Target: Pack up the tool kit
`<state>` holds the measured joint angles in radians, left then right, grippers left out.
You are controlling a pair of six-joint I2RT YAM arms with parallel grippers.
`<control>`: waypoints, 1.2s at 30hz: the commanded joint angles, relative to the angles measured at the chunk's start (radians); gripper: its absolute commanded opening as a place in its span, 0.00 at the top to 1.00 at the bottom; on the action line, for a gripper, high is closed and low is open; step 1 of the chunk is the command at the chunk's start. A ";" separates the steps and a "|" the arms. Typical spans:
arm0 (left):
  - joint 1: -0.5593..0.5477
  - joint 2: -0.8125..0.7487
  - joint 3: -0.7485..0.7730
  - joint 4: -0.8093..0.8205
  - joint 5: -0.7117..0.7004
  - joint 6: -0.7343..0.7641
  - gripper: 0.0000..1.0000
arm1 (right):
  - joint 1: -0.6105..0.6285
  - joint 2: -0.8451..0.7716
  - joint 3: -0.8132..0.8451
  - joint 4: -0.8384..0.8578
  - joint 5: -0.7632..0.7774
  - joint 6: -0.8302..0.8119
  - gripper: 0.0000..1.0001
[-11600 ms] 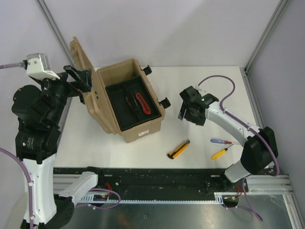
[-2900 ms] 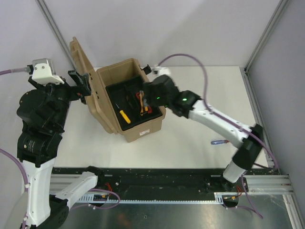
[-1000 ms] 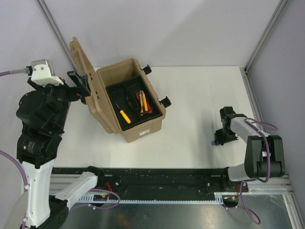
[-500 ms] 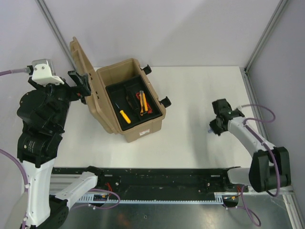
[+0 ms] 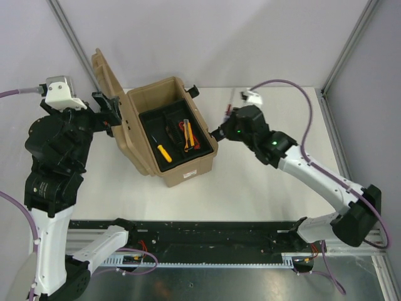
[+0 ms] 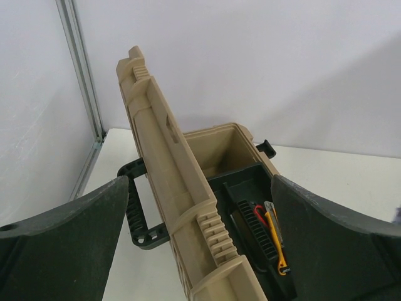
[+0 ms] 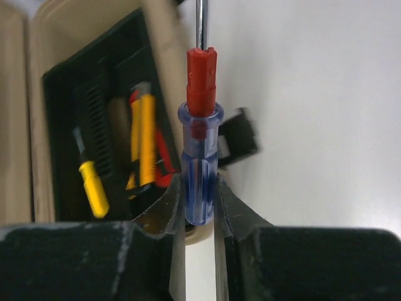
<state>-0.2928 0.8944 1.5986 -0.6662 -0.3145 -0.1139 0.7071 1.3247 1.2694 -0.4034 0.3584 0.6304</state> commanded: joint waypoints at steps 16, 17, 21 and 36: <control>-0.005 -0.041 0.010 0.025 0.018 -0.017 0.00 | 0.309 0.639 0.713 -0.190 -0.287 -0.554 1.00; -0.006 -0.043 0.008 0.027 0.016 -0.017 0.00 | 0.311 0.654 0.723 -0.206 -0.291 -0.555 1.00; -0.005 -0.047 0.003 0.028 0.013 -0.015 0.00 | 0.314 0.707 0.754 -0.262 -0.297 -0.561 1.00; -0.006 -0.039 0.001 0.027 0.013 -0.015 0.01 | 0.296 0.854 0.878 -0.415 -0.216 -0.483 0.96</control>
<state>-0.2928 0.8516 1.5986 -0.6662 -0.3019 -0.1238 1.0111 2.1540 2.0834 -0.7670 0.1093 0.1127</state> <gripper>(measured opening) 0.994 0.189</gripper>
